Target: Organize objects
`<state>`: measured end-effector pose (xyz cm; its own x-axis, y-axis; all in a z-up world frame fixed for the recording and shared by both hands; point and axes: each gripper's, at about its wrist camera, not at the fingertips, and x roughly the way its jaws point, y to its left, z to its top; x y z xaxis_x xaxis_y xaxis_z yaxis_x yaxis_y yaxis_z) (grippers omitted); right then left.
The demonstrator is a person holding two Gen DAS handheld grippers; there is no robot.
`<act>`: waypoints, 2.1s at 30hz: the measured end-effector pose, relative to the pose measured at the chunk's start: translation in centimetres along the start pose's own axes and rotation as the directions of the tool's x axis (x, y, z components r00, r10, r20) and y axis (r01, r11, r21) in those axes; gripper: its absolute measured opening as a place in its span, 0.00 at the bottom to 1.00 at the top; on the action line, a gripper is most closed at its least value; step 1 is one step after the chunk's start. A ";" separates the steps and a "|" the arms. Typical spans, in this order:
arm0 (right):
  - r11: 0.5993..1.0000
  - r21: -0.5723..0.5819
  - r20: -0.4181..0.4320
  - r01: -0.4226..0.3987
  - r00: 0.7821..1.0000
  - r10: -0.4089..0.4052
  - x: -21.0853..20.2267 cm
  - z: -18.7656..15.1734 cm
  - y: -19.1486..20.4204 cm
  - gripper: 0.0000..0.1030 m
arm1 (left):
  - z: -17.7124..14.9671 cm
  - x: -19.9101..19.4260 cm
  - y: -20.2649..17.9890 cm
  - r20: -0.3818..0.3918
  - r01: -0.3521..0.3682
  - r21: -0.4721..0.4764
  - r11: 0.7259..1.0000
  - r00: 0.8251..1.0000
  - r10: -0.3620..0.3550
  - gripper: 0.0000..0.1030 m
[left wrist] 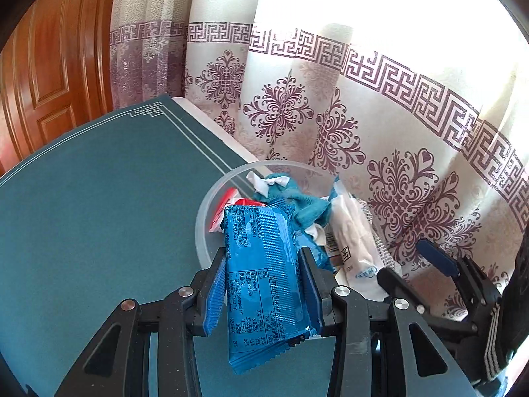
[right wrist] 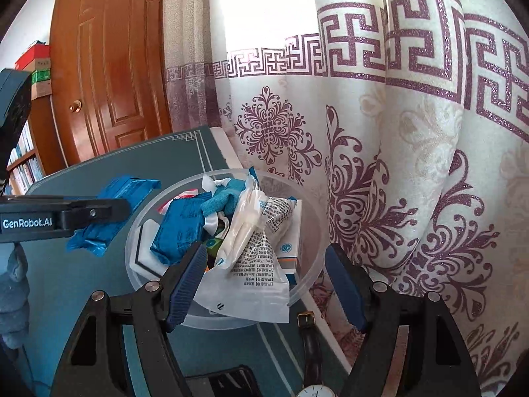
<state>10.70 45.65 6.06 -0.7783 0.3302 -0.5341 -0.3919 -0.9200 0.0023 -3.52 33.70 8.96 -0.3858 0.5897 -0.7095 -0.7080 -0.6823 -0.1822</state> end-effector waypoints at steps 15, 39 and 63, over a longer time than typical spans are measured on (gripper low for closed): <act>0.999 0.004 -0.020 -0.049 0.999 0.049 0.2 -0.9 0.4 0.73 | 1.6 4.0 -3.7 -0.043 0.077 0.058 0.995 0.996 -0.075 0.44; 0.998 -0.024 -0.071 -0.051 0.996 0.050 -2.5 -2.3 1.2 0.91 | -1.4 -3.2 -2.0 0.167 -0.280 0.076 0.957 0.950 0.264 1.00; 0.999 -0.039 -0.120 -0.001 0.993 -0.004 -1.6 -2.1 1.2 0.93 | -3.2 -3.6 -2.0 0.115 -0.272 0.065 0.960 0.958 0.263 1.00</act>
<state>12.51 43.59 5.20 -0.7122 0.3062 -0.6317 -0.3718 -0.9278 -0.0305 1.22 31.56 9.71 -0.6239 0.4349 -0.6493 -0.6134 -0.7873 0.0621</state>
